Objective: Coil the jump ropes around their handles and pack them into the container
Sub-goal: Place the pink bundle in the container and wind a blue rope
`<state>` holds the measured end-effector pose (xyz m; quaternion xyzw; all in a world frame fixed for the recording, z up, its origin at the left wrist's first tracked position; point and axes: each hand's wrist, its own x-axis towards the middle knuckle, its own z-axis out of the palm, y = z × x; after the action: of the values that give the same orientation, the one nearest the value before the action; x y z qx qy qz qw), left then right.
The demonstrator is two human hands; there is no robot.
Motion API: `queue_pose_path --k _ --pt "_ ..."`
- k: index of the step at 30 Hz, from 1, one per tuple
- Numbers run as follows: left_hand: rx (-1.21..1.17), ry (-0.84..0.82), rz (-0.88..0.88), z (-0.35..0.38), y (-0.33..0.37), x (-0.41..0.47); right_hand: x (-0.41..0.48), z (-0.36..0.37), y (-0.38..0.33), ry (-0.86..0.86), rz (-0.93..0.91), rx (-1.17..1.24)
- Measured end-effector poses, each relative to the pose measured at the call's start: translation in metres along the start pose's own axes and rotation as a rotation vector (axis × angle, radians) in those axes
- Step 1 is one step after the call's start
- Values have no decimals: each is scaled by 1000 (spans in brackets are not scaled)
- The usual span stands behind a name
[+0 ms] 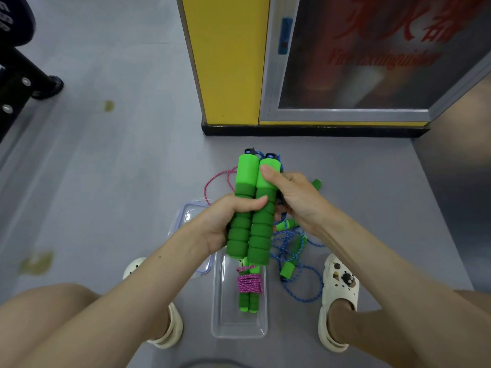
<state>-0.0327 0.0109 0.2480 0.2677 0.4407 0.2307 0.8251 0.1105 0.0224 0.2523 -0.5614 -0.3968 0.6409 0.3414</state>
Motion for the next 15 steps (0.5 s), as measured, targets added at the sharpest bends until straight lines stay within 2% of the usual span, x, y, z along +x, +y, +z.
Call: queue_pose_path --k 6,10,15 --pt "159 62 53 1 -2 5 1 -6 8 74 11 33" --pt "167 117 127 5 -9 8 2 -10 7 140 25 40" --pt "213 98 157 4 -13 7 3 -12 6 175 29 81"
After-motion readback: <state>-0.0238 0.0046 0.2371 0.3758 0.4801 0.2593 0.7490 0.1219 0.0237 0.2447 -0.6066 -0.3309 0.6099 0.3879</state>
